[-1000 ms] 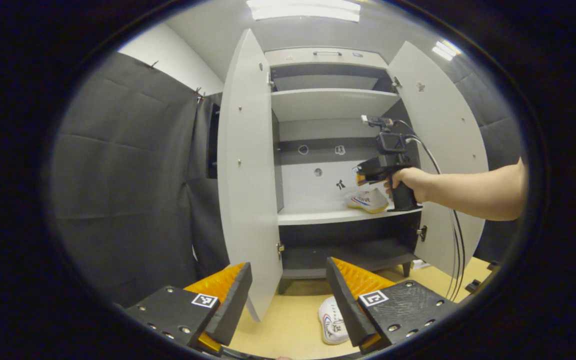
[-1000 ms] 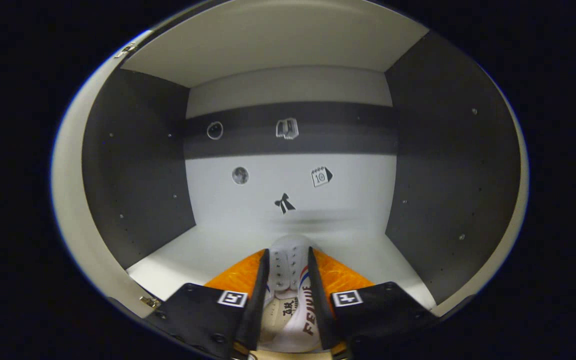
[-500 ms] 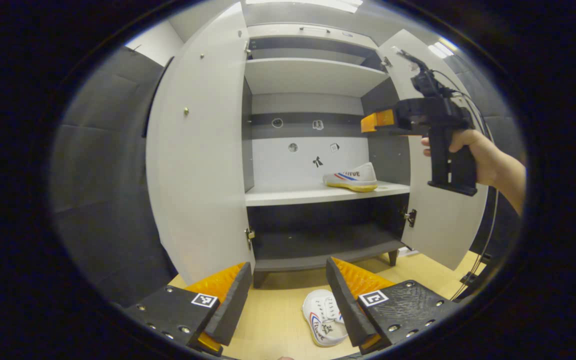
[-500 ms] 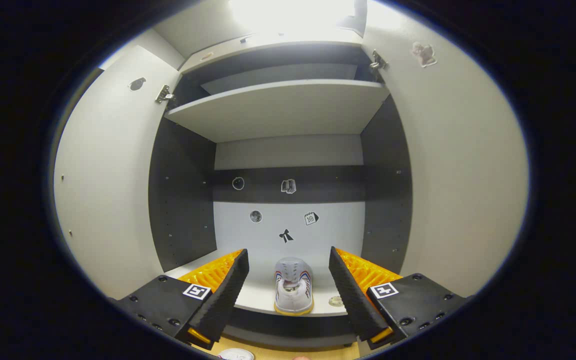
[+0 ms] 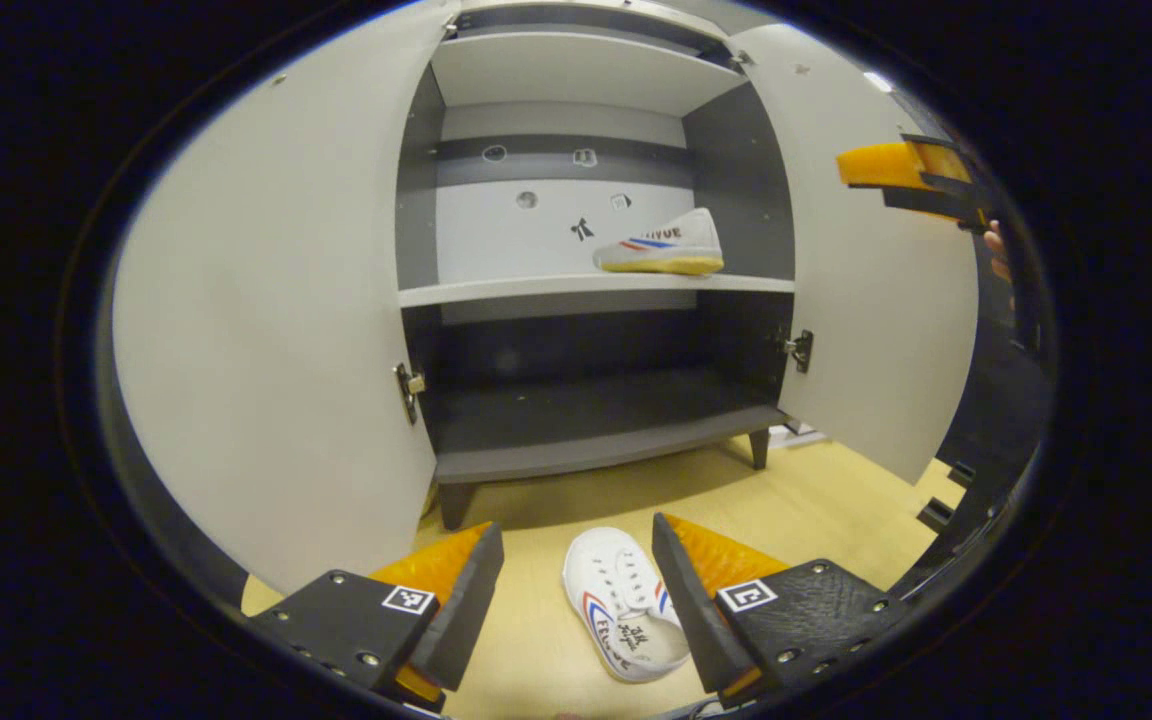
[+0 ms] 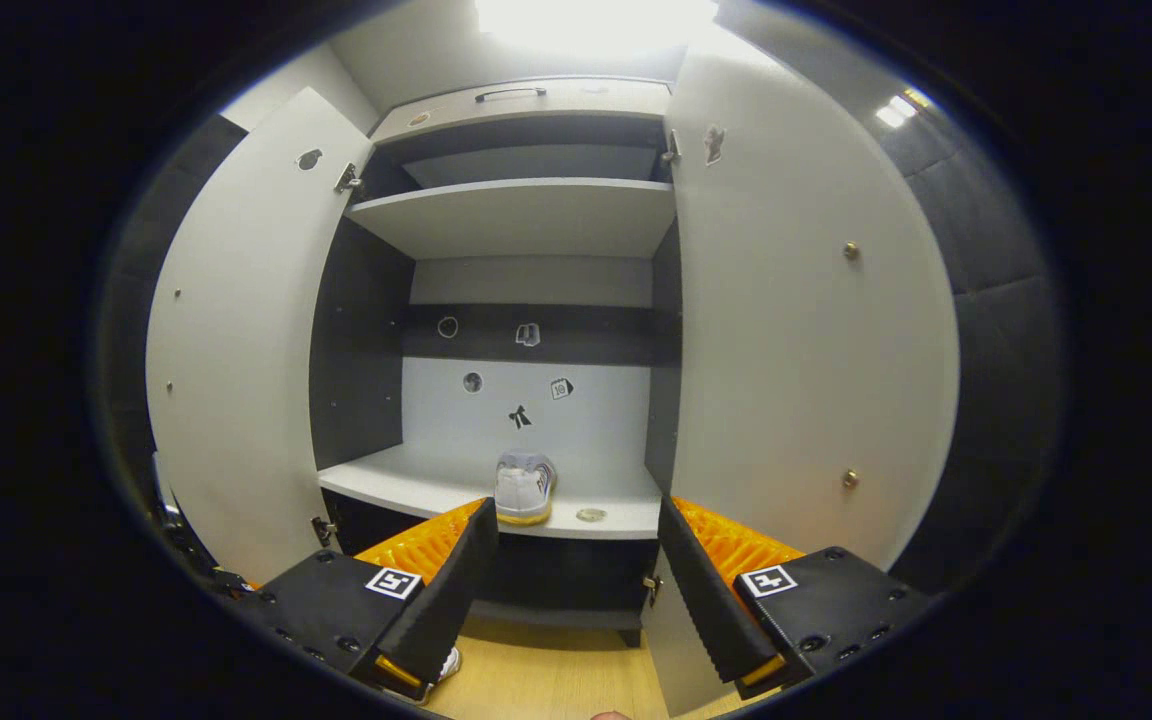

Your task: Grab one shoe with the right hand and put it into the shoe cabinet, grab the other shoe with the left hand and put it into the shoe cabinet; then close the right door with the right hand and the left door with the left hand.

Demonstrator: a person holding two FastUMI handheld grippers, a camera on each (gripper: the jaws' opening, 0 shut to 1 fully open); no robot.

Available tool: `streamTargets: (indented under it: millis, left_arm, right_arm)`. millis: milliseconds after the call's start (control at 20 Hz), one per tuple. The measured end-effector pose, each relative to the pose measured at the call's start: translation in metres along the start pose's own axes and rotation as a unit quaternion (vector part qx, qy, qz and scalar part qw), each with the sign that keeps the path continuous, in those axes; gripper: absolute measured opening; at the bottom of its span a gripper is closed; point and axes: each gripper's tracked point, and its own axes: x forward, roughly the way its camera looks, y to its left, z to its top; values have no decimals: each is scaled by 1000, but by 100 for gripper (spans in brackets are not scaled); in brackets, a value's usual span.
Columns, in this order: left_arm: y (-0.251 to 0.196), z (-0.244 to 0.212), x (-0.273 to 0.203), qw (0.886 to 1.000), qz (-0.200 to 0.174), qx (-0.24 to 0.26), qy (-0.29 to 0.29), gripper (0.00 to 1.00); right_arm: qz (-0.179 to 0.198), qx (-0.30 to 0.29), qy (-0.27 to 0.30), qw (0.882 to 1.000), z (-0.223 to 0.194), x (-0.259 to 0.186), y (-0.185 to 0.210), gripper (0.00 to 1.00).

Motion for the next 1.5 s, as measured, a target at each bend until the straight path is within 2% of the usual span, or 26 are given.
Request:
streamTargets:
  millis: [50, 100, 500, 600, 650, 700, 900, 1000, 1050, 1100, 1150, 1250, 1300, 1400, 1500]
  left_arm:
    - [-3, -11, 5, 1000, -6, -1, 11, 87]
    - [-5, -21, 10, 1000, -9, -3, 24, 87]
    - [-6, -94, 49, 993, -25, -14, 118, 87]
    - [-5, -111, 54, 990, -26, -13, 141, 87]
    - [-5, -119, 57, 988, -26, -13, 152, 87]
    - [-4, -126, 59, 986, -24, -15, 163, 87]
    - [-2, -150, 67, 979, -20, -15, 201, 88]
    - [-2, -157, 70, 977, -20, -17, 210, 88]
    - [-3, -164, 70, 974, -23, -25, 222, 88]
    - [-10, -163, 69, 974, -38, -44, 220, 89]
    - [-16, -164, 71, 972, -44, -62, 223, 82]
    - [-16, -165, 71, 967, -43, -87, 234, 64]
    - [-16, -166, 71, 965, -42, -95, 239, 56]
    - [-14, -167, 73, 963, -40, -103, 244, 39]
    - [-14, -165, 72, 964, -39, -110, 239, 30]
  right_arm:
    - [-9, 2, 1, 1000, -2, -9, -5, 96]
    - [-15, 5, 4, 1000, -5, -17, -9, 100]
    - [-55, 10, 38, 998, -27, -59, -33, 100]
    - [-59, 13, 44, 997, -29, -64, -32, 100]
    - [-60, 13, 46, 997, -30, -66, -32, 96]
    - [-61, 12, 47, 997, -31, -68, -32, 100]
    - [-61, 9, 58, 996, -37, -72, -30, 100]
    - [-60, 8, 64, 996, -41, -73, -30, 96]
    - [-60, 9, 67, 996, -42, -74, -30, 100]
    - [-60, 10, 70, 996, -44, -74, -30, 96]
    - [-60, 11, 71, 996, -45, -74, -29, 100]
    - [-59, 13, 75, 995, -47, -74, -28, 96]
    - [-58, 14, 76, 995, -49, -74, -26, 100]
    - [-54, 15, 83, 995, -52, -75, -24, 100]
    - [-53, 15, 89, 995, -53, -77, -24, 100]
